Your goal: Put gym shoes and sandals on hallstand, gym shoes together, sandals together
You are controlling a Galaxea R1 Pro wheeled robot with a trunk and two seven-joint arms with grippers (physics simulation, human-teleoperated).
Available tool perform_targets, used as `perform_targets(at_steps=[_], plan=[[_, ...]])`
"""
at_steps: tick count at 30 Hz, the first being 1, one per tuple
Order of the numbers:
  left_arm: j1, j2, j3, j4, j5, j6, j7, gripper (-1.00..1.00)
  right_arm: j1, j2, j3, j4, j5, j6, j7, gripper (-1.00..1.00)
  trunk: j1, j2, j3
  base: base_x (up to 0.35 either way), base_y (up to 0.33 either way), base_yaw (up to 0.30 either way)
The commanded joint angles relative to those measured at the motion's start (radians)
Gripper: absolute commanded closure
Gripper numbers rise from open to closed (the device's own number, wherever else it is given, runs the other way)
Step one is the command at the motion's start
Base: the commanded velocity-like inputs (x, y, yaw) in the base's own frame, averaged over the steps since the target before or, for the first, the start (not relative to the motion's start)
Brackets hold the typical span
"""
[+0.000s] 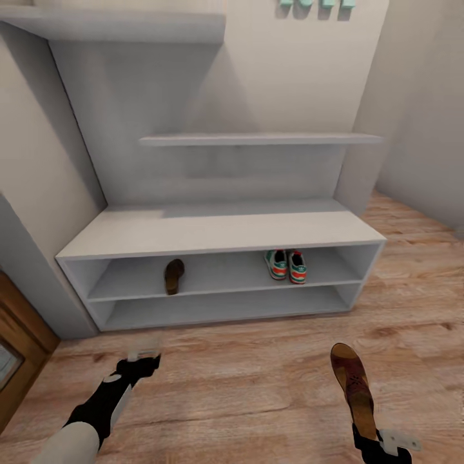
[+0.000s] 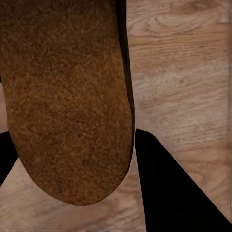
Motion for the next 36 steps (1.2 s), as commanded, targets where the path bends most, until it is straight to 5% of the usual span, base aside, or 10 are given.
perform_targets(at_steps=[1,3,6,14,24,36], plan=[[0.016,0.004,0.011,-0.002,-0.003,-0.014,-0.018,-1.00,-0.001,0.000,0.002,0.001,-0.012,-0.002,0.003,1.00,-0.001,0.000,-0.001,-0.192,0.000,0.000],[0.109,0.042,0.019,-0.001,0.040,-0.116,-0.097,-1.00,-0.001,0.001,0.002,0.001,-0.012,-0.002,0.004,1.00,-0.001,0.000,-0.001,-0.087,0.000,0.000],[0.174,0.074,0.021,0.005,0.079,-0.188,-0.151,-1.00,-0.001,0.001,0.003,0.001,-0.012,-0.002,0.004,1.00,-0.001,0.000,-0.001,-0.025,0.000,0.000],[0.302,0.116,0.021,0.014,0.193,-0.333,-0.220,-1.00,-0.001,0.006,0.003,0.001,-0.012,-0.003,0.003,1.00,-0.001,0.000,-0.004,-0.005,0.000,0.076],[0.366,0.124,0.022,0.005,0.217,-0.366,-0.229,-1.00,-0.001,0.011,0.003,0.001,-0.012,-0.005,0.002,1.00,-0.001,0.000,-0.013,0.000,0.000,0.194],[0.372,0.123,0.021,0.013,0.220,-0.368,-0.231,-1.00,-0.001,0.011,0.003,0.001,-0.012,-0.005,0.002,1.00,-0.001,0.000,-0.025,0.000,0.000,0.206]])
